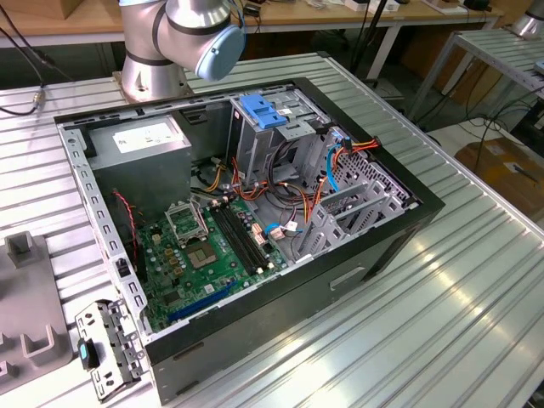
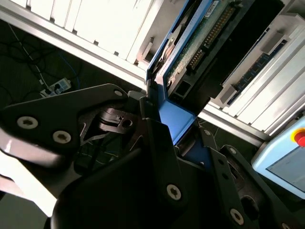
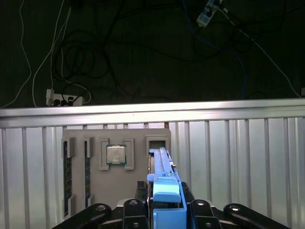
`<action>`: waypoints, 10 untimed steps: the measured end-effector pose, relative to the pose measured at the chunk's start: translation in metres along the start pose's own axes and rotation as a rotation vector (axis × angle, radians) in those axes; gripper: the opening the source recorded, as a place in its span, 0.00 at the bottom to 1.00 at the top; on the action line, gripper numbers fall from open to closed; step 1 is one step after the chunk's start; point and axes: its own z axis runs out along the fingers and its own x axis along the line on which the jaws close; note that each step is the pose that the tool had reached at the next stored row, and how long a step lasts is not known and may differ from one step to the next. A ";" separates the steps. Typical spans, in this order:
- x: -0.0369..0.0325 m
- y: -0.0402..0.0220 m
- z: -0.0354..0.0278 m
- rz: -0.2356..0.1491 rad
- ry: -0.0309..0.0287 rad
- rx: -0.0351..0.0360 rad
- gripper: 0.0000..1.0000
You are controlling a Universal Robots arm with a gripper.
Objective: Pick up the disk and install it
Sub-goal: 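Pick up the disk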
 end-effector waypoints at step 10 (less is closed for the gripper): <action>0.0000 0.0000 -0.0042 0.000 0.0000 0.0000 0.37</action>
